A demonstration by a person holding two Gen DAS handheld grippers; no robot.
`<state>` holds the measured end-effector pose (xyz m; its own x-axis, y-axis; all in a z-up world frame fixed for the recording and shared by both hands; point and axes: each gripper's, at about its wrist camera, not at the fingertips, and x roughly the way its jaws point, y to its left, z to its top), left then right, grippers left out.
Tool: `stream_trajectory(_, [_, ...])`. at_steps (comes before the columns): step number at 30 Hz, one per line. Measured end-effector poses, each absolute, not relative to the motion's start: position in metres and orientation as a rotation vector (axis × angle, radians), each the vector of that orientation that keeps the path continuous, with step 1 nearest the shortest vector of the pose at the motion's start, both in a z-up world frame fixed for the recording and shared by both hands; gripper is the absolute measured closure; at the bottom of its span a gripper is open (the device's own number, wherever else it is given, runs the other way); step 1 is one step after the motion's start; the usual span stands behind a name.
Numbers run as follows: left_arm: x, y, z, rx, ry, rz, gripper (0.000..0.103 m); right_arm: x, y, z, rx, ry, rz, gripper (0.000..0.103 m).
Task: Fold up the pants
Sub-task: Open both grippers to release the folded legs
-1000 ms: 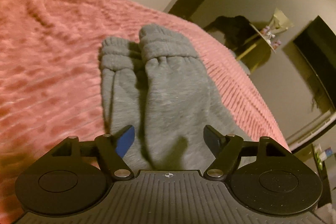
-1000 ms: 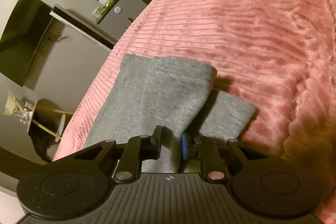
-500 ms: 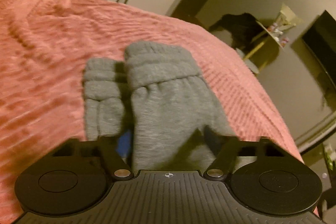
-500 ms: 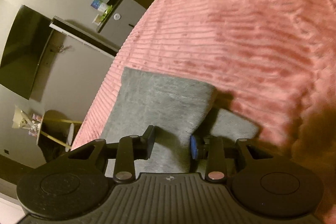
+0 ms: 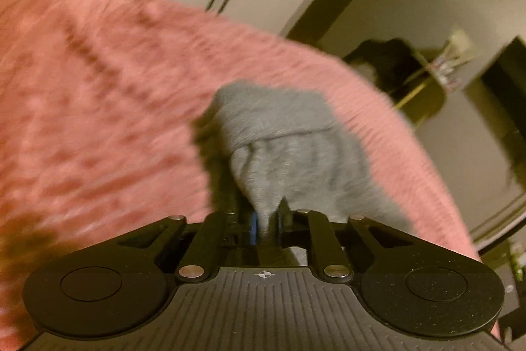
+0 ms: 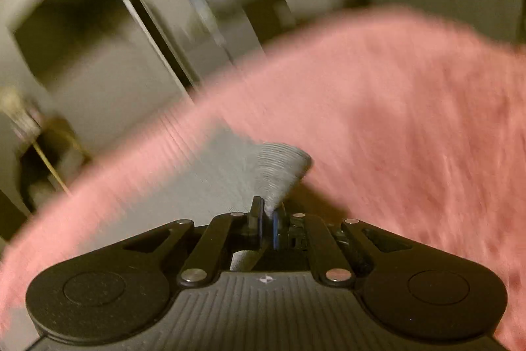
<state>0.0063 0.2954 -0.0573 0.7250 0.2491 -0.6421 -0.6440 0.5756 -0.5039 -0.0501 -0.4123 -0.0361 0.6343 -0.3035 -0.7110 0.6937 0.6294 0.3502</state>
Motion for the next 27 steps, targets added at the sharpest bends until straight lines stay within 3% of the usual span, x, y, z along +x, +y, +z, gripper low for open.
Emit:
stream_trajectory(1, [0.003, 0.296, -0.060, -0.817, 0.539, 0.568, 0.074, -0.047, -0.418, -0.047, 0.685, 0.731, -0.652, 0.095])
stream_trajectory(3, [-0.001, 0.295, -0.056, -0.835, 0.520, 0.576, 0.057, -0.056, -0.421, -0.049, 0.725, 0.703, -0.674, 0.089])
stream_trajectory(4, [-0.001, 0.291, -0.049, -0.801, 0.521, 0.618, 0.032, -0.058, -0.420, -0.042, 0.712, 0.681, -0.699, 0.081])
stream_trajectory(5, [-0.003, 0.288, -0.043, -0.763, 0.504, 0.645, 0.022, -0.058, -0.419, -0.035, 0.680, 0.671, -0.733, 0.077])
stream_trajectory(11, [-0.007, 0.250, -0.004, -0.628, 0.417, 0.577, 0.017, -0.050, -0.390, 0.017, 0.485, 0.509, -0.718, 0.077])
stream_trajectory(14, [0.015, 0.210, 0.003, -0.561, 0.463, 0.443, 0.013, -0.021, -0.356, 0.021, 0.431, 0.526, -0.541, 0.077])
stream_trajectory(22, [0.099, 0.076, -0.025, -0.259, 0.649, 0.162, 0.013, 0.064, -0.241, -0.047, 0.249, 0.703, -0.280, 0.077])
stream_trajectory(27, [0.143, 0.046, -0.050, -0.139, 0.712, 0.197, 0.013, 0.074, -0.257, -0.065, 0.254, 0.737, -0.325, 0.077])
